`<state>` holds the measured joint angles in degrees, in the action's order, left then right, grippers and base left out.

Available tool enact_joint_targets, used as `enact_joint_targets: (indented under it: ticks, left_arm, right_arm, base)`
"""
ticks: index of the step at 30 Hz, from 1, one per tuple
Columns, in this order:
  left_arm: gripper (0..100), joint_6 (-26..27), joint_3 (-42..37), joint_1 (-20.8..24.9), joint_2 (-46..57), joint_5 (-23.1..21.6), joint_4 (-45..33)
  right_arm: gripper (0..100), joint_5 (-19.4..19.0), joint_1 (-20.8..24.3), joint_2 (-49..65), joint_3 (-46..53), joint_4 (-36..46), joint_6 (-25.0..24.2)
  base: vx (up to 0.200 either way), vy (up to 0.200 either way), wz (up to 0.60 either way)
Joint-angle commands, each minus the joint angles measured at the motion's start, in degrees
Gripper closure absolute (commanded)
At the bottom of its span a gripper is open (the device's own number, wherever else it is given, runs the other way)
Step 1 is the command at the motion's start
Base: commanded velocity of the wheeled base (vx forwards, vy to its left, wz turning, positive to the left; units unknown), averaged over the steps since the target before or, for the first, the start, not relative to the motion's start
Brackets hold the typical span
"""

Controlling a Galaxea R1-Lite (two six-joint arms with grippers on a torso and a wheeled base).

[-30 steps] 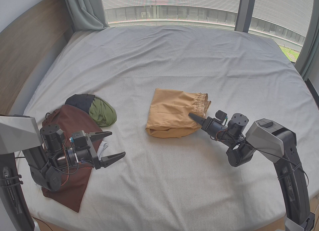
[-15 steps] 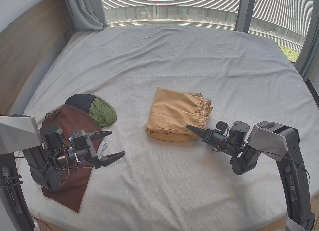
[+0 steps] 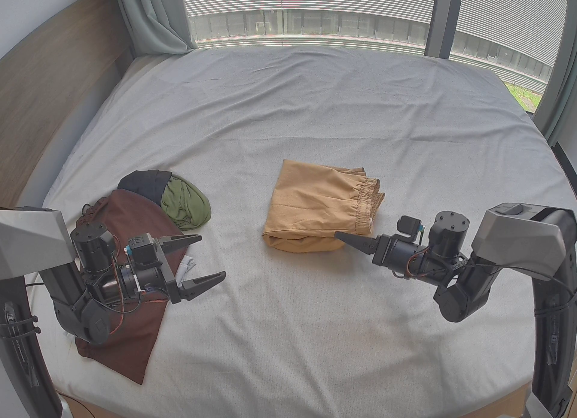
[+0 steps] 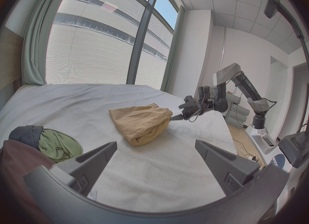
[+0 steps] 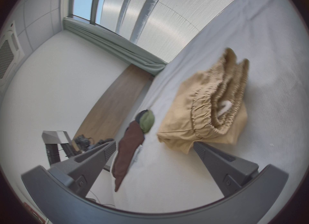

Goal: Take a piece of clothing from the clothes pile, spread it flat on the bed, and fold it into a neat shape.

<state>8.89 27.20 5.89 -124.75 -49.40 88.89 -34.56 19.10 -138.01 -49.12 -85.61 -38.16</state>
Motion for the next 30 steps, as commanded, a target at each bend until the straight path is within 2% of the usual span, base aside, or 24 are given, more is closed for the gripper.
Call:
enact_joint_targets:
  ticks: [1,3,4,15,24,28,30]
  left_arm:
    - [0,-0.1,0.3,0.0,0.0,0.0,0.1]
    - [0,-0.1,0.3,0.0,0.0,0.0,0.1]
    - [0,0.0,0.2,0.0,0.1,0.0,0.1]
    - [0,0.0,0.2,-0.2,0.3,-0.1,0.1]
    - [0,-0.3,0.2,-0.5,0.2,0.0,0.1]
    - [0,-0.4,0.0,0.1,0.7,0.0,0.1]
    - [0,-1.5,-0.4,1.4,3.1,0.0,0.1]
  right_arm:
    - [0,-3.0,0.8,7.8,-2.1,0.9,-1.0]
    - [0,-3.0,0.8,7.8,-2.1,0.9,-1.0]
    - [0,-3.0,0.4,6.3,-6.1,2.5,-1.4]
    - [0,-2.9,-0.6,-7.1,-20.3,6.6,-3.1]
    - [0,-2.8,-1.0,-11.2,-20.5,5.5,-2.7]
    - [0,-2.7,-1.0,-8.2,-16.8,4.0,-2.8]
    - [0,-2.8,-0.6,-2.4,-13.5,1.7,-2.9]
  base:
    - [0.0,0.0,0.0]
    - [0.0,0.0,0.0]
    - [0.0,0.0,0.0]
    - [0.0,0.0,0.0]
    - [0.0,0.0,0.0]
    - [0.0,0.0,0.0]
    - [0.0,0.0,0.0]
